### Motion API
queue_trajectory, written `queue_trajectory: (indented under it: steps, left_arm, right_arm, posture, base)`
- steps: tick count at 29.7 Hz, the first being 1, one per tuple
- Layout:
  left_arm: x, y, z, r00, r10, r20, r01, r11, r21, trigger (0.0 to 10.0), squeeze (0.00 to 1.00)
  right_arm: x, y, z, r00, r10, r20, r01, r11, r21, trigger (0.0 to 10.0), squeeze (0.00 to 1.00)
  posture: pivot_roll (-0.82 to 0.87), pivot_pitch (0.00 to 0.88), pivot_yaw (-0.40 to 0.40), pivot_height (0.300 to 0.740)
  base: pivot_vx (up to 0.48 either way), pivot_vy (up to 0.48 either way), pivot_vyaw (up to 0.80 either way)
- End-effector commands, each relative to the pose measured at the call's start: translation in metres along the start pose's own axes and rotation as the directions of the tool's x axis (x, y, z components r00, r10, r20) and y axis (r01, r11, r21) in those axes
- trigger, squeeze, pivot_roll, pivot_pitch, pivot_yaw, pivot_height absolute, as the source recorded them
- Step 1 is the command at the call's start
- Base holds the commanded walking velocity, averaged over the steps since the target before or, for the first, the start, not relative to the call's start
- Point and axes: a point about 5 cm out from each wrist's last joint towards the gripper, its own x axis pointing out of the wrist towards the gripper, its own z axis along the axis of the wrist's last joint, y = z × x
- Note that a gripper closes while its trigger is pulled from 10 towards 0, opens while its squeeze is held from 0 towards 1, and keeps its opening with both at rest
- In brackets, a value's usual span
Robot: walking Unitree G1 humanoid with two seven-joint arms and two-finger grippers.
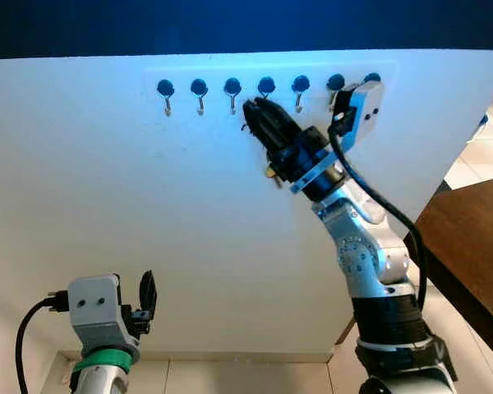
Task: Hang keys on a hook
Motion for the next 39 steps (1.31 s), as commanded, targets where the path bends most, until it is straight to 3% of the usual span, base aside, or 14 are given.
queue_trajectory:
  steps: [1, 10, 26, 39]
  left_arm:
    - [-0.003, 0.003, -0.003, 1.0, 0.004, -0.019, -0.004, 1.0, 0.009, 10.0, 0.0]
    - [-0.003, 0.003, -0.002, 1.0, -0.004, -0.019, 0.004, 1.0, 0.012, 10.0, 0.0]
    - [-0.002, 0.002, -0.001, 1.0, -0.004, -0.018, 0.005, 1.0, 0.011, 10.0, 0.0]
    - [-0.003, 0.003, -0.001, 1.0, 0.002, -0.02, -0.002, 1.0, 0.007, 10.0, 0.0]
  right_arm:
    - [-0.002, 0.001, 0.002, 1.0, -0.006, 0.004, 0.006, 1.0, 0.01, 10.0, 0.0]
    - [-0.003, 0.002, 0.006, 1.0, -0.011, 0.009, 0.011, 1.0, 0.01, 10.0, 0.0]
    - [0.033, 0.002, 0.011, 0.998, 0.041, 0.05, -0.04, 0.999, -0.014, 10.0, 0.0]
    - [0.035, -0.003, 0.009, 0.998, 0.022, 0.062, -0.021, 1.0, -0.019, 10.0, 0.0]
  posture:
    - [-0.16, 0.131, 0.12, 0.74]
    - [-0.15, 0.123, 0.125, 0.74]
    - [-0.14, 0.135, 0.119, 0.74]
    - [-0.14, 0.138, 0.119, 0.74]
  base:
    - [0.0, 0.0, 0.0]
    - [0.0, 0.0, 0.0]
    - [0.0, 0.0, 0.0]
    - [0.0, 0.0, 0.0]
